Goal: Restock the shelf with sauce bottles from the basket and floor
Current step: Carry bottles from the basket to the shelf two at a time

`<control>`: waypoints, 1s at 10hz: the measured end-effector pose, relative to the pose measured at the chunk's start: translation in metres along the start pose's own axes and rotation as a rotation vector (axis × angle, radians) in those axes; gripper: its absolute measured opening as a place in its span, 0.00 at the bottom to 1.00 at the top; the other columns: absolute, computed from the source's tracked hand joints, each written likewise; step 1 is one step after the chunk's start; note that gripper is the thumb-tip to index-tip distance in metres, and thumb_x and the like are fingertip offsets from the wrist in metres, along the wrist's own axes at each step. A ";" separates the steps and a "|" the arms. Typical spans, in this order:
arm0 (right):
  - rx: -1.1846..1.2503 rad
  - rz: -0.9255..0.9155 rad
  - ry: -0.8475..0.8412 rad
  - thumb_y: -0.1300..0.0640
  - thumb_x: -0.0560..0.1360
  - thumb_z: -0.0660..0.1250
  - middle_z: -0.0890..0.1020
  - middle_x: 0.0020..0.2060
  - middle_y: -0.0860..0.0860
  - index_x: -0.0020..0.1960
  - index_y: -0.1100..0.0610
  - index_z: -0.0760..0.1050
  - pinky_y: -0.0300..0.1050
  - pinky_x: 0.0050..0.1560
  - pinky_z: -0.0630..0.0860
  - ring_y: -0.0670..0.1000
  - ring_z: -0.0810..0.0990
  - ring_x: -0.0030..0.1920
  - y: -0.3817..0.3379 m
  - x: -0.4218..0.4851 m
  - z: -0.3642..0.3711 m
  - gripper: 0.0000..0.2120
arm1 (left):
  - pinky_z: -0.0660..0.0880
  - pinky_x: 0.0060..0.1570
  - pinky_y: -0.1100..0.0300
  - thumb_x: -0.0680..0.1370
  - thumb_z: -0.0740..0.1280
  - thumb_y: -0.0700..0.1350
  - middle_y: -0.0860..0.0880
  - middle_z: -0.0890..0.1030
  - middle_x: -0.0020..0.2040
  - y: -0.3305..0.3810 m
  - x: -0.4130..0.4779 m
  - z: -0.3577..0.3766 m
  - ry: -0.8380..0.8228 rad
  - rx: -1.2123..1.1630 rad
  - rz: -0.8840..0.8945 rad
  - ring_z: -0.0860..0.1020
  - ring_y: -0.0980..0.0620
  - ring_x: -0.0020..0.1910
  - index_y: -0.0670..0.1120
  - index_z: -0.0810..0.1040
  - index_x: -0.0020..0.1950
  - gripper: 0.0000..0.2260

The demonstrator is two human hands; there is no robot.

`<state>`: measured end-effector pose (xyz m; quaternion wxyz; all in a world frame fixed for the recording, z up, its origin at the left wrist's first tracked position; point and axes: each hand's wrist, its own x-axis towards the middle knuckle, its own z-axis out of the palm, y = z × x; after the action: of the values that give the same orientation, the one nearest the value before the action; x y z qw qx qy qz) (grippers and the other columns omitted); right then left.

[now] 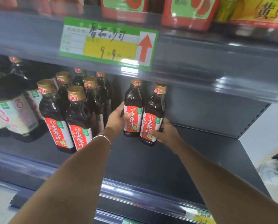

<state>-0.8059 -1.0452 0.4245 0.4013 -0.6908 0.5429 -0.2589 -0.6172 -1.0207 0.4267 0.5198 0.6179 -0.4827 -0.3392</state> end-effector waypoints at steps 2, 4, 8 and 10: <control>0.019 0.008 0.001 0.60 0.71 0.73 0.80 0.58 0.55 0.62 0.59 0.68 0.57 0.59 0.77 0.55 0.80 0.58 0.001 0.000 0.000 0.23 | 0.71 0.57 0.64 0.79 0.60 0.38 0.49 0.78 0.57 0.001 -0.010 0.001 0.030 0.074 -0.017 0.76 0.53 0.55 0.45 0.65 0.72 0.21; -0.007 0.005 0.013 0.60 0.70 0.73 0.80 0.58 0.56 0.62 0.60 0.68 0.58 0.59 0.77 0.56 0.79 0.58 0.001 0.004 -0.002 0.24 | 0.65 0.67 0.52 0.69 0.75 0.41 0.45 0.66 0.71 0.010 -0.026 0.028 0.216 0.092 -0.066 0.69 0.47 0.68 0.50 0.50 0.76 0.45; 0.024 0.004 0.021 0.61 0.71 0.72 0.80 0.57 0.56 0.61 0.60 0.68 0.59 0.59 0.77 0.56 0.80 0.57 0.012 0.011 -0.009 0.22 | 0.69 0.61 0.47 0.73 0.70 0.45 0.44 0.68 0.69 0.014 -0.017 0.048 0.375 0.249 -0.114 0.72 0.39 0.64 0.48 0.50 0.75 0.38; 0.046 0.001 0.005 0.61 0.71 0.72 0.80 0.58 0.56 0.61 0.59 0.68 0.59 0.59 0.77 0.56 0.80 0.58 0.012 0.013 -0.010 0.22 | 0.68 0.63 0.49 0.72 0.72 0.43 0.43 0.67 0.70 0.014 -0.013 0.044 0.347 0.205 -0.100 0.71 0.41 0.66 0.48 0.50 0.76 0.40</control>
<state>-0.8170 -1.0614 0.4189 0.4159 -0.6804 0.5381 -0.2729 -0.6650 -1.0224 0.4286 0.5123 0.7398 -0.3866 -0.2021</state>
